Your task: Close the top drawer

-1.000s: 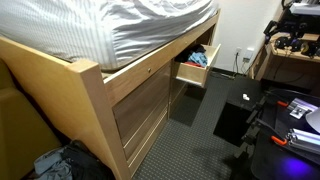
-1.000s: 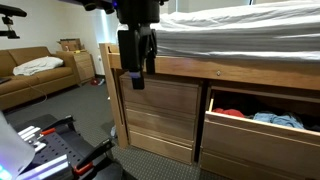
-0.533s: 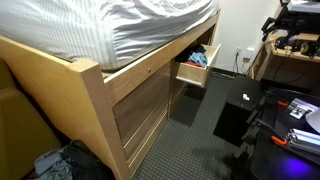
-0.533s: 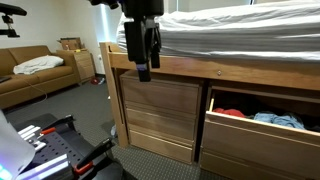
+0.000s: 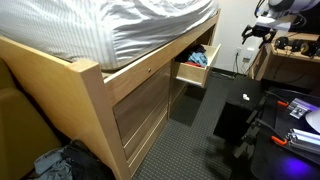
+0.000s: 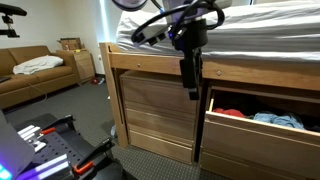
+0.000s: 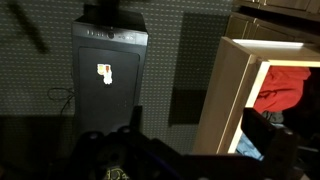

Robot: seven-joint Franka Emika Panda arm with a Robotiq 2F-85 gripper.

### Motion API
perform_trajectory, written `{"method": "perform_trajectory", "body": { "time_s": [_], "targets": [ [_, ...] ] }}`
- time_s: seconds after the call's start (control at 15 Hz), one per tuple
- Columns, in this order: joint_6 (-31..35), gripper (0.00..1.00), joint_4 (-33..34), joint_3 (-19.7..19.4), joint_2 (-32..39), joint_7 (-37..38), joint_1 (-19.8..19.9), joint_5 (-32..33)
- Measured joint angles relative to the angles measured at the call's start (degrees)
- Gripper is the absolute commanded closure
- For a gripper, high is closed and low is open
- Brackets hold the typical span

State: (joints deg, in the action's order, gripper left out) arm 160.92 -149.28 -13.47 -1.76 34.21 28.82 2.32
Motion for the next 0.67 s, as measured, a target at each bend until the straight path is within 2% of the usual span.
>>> {"method": "perform_trajectory", "body": {
  "time_s": [0.2,0.67],
  "targets": [
    [-1.39,0.0,5.95,-1.0,8.12,-7.42,-3.47,-13.72],
    [-1.56,0.0,7.14,-3.51,9.79,-7.57,-6.24,-14.64]
  ]
}}
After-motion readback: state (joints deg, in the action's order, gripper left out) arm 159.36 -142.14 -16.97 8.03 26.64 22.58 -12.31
